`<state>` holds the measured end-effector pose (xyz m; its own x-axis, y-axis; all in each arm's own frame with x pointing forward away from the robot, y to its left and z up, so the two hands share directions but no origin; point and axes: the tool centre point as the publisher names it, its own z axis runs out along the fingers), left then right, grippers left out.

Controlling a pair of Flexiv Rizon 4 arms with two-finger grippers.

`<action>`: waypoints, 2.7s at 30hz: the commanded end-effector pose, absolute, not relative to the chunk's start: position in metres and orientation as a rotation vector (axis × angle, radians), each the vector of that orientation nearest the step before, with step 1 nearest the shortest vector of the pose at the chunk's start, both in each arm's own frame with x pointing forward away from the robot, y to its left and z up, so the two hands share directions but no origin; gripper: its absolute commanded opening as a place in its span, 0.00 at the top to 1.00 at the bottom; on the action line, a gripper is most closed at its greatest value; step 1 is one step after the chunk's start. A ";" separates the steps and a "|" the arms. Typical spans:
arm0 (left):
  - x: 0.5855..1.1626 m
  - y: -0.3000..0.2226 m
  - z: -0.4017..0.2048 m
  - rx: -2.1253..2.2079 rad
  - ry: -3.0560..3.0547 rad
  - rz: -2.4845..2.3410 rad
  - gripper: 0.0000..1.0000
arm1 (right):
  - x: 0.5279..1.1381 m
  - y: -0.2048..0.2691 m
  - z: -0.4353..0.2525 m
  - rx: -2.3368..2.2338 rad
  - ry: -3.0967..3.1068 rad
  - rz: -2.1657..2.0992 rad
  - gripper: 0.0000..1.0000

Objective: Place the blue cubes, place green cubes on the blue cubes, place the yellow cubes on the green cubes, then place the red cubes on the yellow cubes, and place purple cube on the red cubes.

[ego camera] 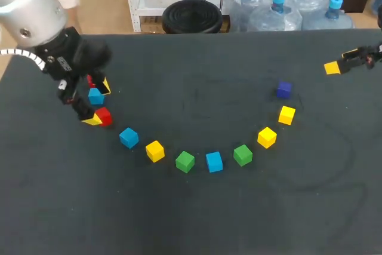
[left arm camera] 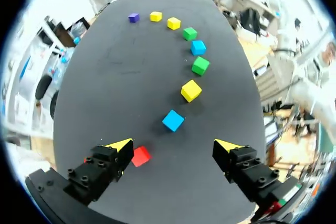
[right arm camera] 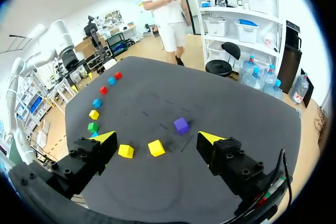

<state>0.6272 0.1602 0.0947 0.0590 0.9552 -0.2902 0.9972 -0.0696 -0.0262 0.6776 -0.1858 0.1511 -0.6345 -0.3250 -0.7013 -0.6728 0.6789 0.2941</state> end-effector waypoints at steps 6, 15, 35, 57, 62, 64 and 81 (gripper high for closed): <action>0.621 0.136 0.085 2.367 1.748 -0.167 0.00 | 0.679 -0.185 0.150 -0.766 2.265 0.734 0.00; 0.620 0.121 0.062 2.540 1.502 -0.168 0.00 | 0.679 -0.185 0.150 -0.766 2.265 0.734 0.00; 0.624 0.122 0.018 2.606 1.362 -0.301 0.00 | 0.679 -0.185 0.150 -0.766 2.265 0.734 0.00; 0.627 0.116 0.006 2.637 1.349 -0.323 0.18 | 0.679 -0.185 0.150 -0.766 2.265 0.734 0.00; 0.629 0.116 0.002 2.643 1.356 -0.330 0.16 | 0.679 -0.185 0.150 -0.766 2.265 0.734 0.00; 0.629 0.116 0.001 2.645 1.358 -0.335 0.25 | 0.679 -0.185 0.150 -0.766 2.265 0.734 0.00; 0.629 0.116 0.004 2.641 1.396 -0.318 1.00 | 0.679 -0.185 0.150 -0.766 2.265 0.734 0.00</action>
